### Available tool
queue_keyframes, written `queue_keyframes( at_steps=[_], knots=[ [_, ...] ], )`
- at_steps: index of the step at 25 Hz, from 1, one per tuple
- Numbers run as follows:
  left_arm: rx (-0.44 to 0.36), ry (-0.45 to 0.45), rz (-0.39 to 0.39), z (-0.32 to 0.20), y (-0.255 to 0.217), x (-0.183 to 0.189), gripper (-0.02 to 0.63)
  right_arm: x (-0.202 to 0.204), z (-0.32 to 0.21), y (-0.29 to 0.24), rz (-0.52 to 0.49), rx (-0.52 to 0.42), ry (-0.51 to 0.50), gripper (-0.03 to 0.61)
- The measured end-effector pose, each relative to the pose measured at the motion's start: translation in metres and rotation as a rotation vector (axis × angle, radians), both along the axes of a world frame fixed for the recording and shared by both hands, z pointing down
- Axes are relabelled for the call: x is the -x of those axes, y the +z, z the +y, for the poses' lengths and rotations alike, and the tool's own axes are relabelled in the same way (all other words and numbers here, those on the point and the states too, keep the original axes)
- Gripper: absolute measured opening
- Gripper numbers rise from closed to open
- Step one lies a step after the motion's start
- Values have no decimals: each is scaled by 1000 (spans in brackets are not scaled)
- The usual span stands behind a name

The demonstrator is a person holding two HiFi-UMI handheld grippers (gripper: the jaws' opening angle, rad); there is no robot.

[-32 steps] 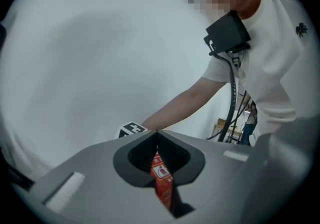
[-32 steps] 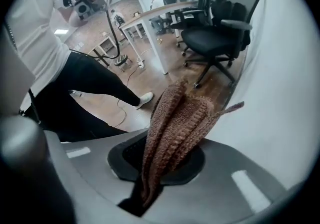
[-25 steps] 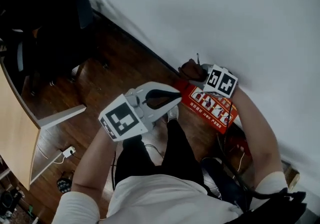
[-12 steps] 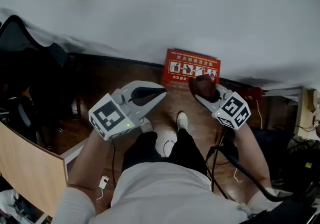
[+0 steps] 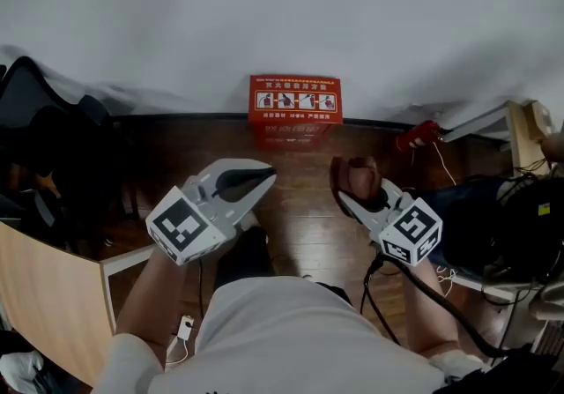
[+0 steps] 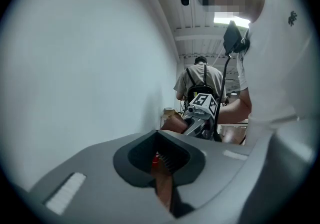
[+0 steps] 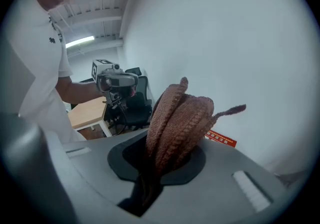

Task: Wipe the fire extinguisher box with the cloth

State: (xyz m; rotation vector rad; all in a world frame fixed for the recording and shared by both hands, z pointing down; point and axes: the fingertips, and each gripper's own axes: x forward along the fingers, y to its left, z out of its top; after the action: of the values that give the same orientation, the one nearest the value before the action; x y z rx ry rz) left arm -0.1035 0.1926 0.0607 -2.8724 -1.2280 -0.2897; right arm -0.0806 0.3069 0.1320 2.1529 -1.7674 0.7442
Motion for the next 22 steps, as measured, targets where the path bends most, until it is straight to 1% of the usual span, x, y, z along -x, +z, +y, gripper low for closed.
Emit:
queue_keyframes(
  at_steps=[4,6,8,11,15,19,22],
  knots=[
    [-7,-46,-3,68,1,55,0,50,65,-7,18,-57,1,44],
    [11,-66,-14,103,2,85,0,77,96,-12,11,-77,-2,44],
    [30,-76,-32,135,1,114,0,103,124,-19,11,-91,-12,44],
    [21,-76,-43,167,-5,148,0,129,159,-33,34,-99,-9,44],
    [35,-64,-34,179,-29,179,0,157,176,-58,61,-116,11,44],
    [20,-30,-5,180,-48,204,0,186,175,-85,93,-155,36,44],
    [24,-4,19,178,-62,223,0,211,170,-103,110,-183,54,46]
  ],
)
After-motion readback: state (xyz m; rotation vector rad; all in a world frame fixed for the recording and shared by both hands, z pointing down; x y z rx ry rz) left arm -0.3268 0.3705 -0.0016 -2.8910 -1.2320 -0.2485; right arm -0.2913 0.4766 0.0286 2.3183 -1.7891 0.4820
